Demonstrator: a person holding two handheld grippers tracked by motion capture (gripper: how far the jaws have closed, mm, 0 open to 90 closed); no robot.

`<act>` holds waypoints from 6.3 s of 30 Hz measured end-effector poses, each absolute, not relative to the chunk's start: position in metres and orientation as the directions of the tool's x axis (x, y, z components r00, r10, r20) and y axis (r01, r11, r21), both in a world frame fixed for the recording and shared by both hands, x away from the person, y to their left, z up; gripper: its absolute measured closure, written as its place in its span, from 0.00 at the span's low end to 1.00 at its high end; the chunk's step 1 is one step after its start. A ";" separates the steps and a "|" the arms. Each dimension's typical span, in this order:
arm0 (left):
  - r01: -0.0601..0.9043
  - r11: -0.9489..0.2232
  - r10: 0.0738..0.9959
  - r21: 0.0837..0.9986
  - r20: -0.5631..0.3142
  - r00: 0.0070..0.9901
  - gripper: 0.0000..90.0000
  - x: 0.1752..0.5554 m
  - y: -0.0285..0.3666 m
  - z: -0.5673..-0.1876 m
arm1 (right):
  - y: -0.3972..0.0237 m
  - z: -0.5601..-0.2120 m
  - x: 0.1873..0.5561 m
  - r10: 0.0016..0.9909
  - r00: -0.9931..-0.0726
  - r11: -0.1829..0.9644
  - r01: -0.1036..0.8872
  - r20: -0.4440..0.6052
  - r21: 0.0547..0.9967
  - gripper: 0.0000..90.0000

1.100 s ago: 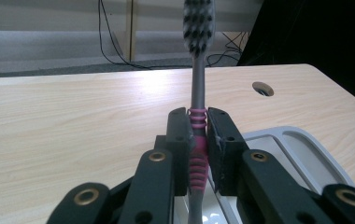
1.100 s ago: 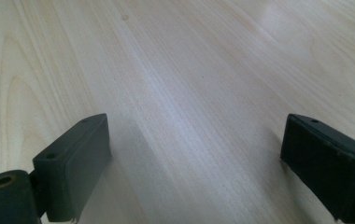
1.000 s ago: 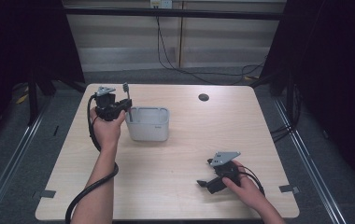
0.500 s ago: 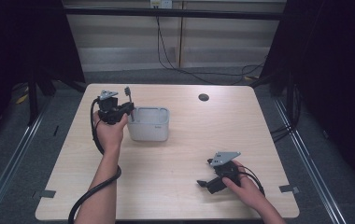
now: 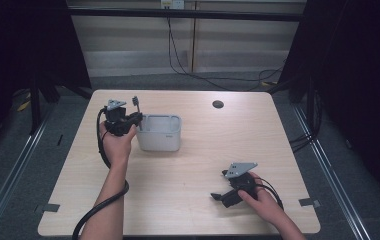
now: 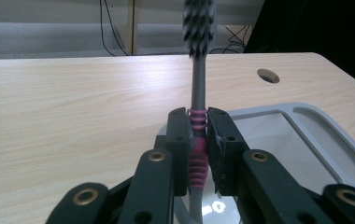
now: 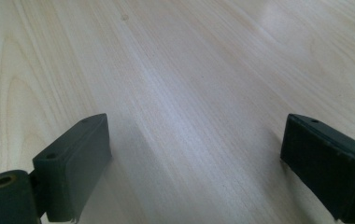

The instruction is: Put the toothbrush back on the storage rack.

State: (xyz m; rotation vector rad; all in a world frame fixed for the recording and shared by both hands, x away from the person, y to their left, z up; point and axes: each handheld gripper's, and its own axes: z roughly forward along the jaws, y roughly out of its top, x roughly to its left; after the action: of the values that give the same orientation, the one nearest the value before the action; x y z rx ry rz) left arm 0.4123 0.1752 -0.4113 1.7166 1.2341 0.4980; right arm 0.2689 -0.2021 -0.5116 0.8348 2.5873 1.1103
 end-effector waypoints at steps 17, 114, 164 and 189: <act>0.512 -0.065 0.891 0.856 -0.181 0.415 0.88 0.407 0.175 -0.417 | -0.202 -0.512 0.269 0.573 -0.819 0.557 0.419 0.034 0.717 0.09; 0.532 -0.090 0.893 0.842 -0.169 0.418 0.38 0.378 0.220 -0.420 | -0.202 -0.512 0.269 0.572 -0.820 0.558 0.416 0.031 0.718 0.09; 0.580 -0.135 0.899 0.803 -0.146 0.412 0.30 0.357 0.246 -0.474 | -0.202 -0.512 0.269 0.571 -0.820 0.558 0.416 0.031 0.718 0.09; 0.582 -0.227 0.892 0.781 -0.073 0.446 0.25 0.350 0.244 -0.486 | -0.202 -0.512 0.269 0.572 -0.819 0.558 0.416 0.030 0.718 0.09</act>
State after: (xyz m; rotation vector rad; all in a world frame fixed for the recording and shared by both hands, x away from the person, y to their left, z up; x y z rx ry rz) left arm 0.3500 0.2438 -0.4863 1.9275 1.2386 0.5106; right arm 0.2690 -0.2021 -0.5117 0.8318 2.5851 1.1096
